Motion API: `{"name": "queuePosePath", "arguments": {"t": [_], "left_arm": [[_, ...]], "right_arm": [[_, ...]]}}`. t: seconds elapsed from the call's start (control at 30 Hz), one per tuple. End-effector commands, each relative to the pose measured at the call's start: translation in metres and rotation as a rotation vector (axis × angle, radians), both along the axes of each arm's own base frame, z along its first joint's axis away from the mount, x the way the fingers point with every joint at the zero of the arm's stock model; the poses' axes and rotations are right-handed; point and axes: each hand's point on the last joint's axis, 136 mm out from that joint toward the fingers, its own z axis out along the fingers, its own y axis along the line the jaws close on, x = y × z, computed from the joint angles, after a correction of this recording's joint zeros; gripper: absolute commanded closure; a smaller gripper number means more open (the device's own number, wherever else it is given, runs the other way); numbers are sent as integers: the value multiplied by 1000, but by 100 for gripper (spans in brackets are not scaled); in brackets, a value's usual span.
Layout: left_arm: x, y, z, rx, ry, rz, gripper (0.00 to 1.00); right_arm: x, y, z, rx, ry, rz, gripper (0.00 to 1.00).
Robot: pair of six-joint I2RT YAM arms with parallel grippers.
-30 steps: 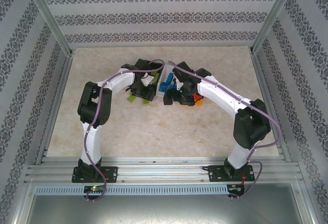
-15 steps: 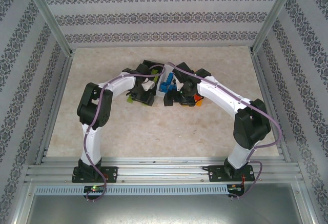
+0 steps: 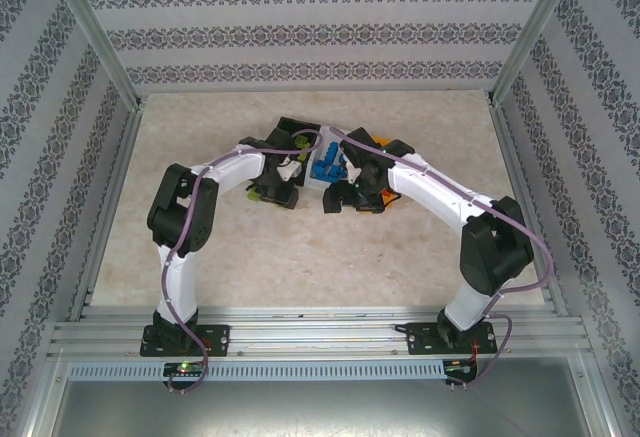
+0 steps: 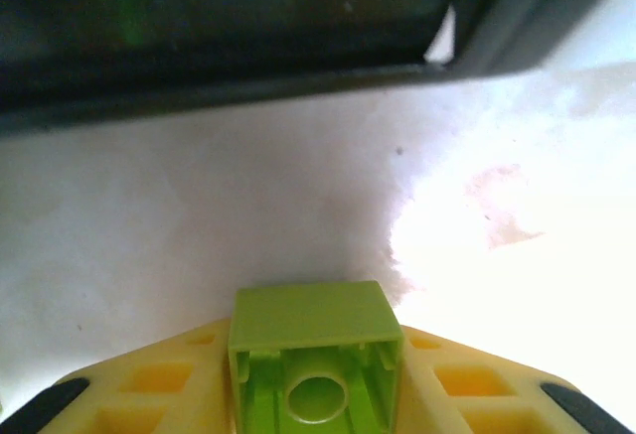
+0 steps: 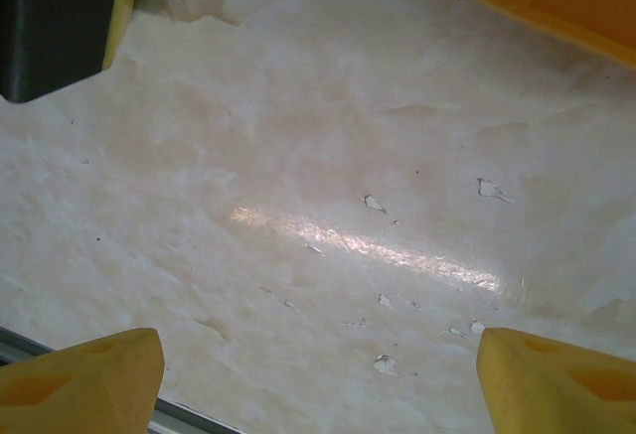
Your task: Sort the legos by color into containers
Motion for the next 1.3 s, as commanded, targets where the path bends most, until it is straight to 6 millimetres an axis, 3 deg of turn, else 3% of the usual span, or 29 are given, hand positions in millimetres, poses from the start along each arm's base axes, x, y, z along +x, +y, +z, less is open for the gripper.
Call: {"name": "queuePosePath", "arguments": {"t": [0.0,0.17,0.4,0.5,0.63,0.67,0.7,0.73,0.77,0.8,1.03,1.1,1.13,1.27], "left_arm": [[-11,-4,33,-43,-11,31,61],[-2,2,75,-88,-79,85,61],[53,16,127,-129,-196,166,60],[82,14,135,-120,-246,177,60],[114,10,118,-100,-261,198,60],[122,7,114,-102,-264,203,58],[130,6,110,-104,-270,213,50],[136,4,108,-106,-272,219,36],[140,1,105,-111,-270,219,7],[143,0,104,-113,-273,219,0],[146,13,110,-101,-288,252,0],[147,14,120,-111,-306,254,0],[147,14,126,-114,-312,256,0],[143,24,155,-89,-372,278,0]], "right_arm": [[-3,-4,3,-2,-21,2,17],[1,-5,4,7,-34,-9,17],[3,-2,4,40,-46,-43,17],[3,-2,5,50,-50,-55,17],[3,-1,8,60,-53,-72,17],[4,-1,10,64,-56,-76,17],[4,-1,11,68,-57,-81,17],[4,0,12,72,-56,-83,17],[3,0,13,73,-56,-87,17],[3,0,14,74,-56,-89,17],[5,-5,20,57,-76,-94,16],[11,-8,27,39,-114,-101,10],[14,-9,31,32,-132,-104,2],[36,-33,65,-79,-312,-141,2]]}}
